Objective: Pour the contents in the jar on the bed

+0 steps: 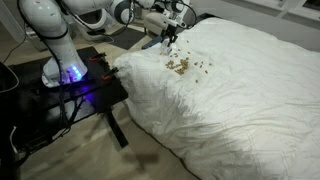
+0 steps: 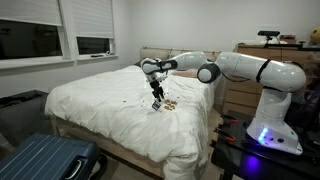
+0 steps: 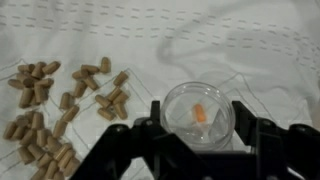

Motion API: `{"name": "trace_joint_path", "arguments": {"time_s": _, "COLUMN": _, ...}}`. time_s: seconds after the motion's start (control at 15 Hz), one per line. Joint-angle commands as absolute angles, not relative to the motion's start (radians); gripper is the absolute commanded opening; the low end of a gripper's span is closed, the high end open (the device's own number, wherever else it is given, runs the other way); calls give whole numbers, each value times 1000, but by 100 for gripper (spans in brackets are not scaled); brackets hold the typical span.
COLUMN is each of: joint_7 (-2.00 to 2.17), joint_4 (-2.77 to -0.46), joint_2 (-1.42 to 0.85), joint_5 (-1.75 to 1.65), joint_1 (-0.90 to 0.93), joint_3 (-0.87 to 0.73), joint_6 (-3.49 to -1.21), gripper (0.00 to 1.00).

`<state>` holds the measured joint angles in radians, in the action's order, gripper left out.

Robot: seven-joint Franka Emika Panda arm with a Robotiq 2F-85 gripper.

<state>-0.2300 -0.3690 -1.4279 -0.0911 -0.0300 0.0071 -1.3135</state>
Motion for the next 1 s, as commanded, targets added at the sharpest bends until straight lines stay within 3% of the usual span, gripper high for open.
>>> {"name": "trace_joint_path", "arguments": {"time_s": 0.0, "joint_7": -241, "joint_4": -396, "joint_2": -1352, "joint_5": -65, "joint_1": -32, "joint_3": 11, "joint_6": -1183, "gripper": 45}}
{"name": "trace_joint_path", "arguments": {"time_s": 0.53, "joint_7": -232, "joint_4": -360, "joint_2": -1292, "joint_5": -70, "joint_1": -53, "joint_3": 47, "joint_6": -822, "gripper": 45}}
{"name": "trace_joint_path", "arguments": {"time_s": 0.8, "joint_7": -264, "joint_4": -360, "joint_2": -1268, "joint_5": -92, "joint_1": -60, "joint_3": 44, "joint_6": -796, "gripper": 45}}
{"name": "trace_joint_path", "arguments": {"time_s": 0.87, "joint_7": -239, "joint_4": -360, "joint_2": -1297, "joint_5": -89, "joint_1": -53, "joint_3": 42, "joint_6": -812, "gripper": 70}}
{"name": "trace_joint_path", "arguments": {"time_s": 0.93, "joint_7": -251, "joint_4": -360, "joint_2": -1292, "joint_5": -91, "joint_1": -56, "joint_3": 42, "joint_6": -812, "gripper": 70}}
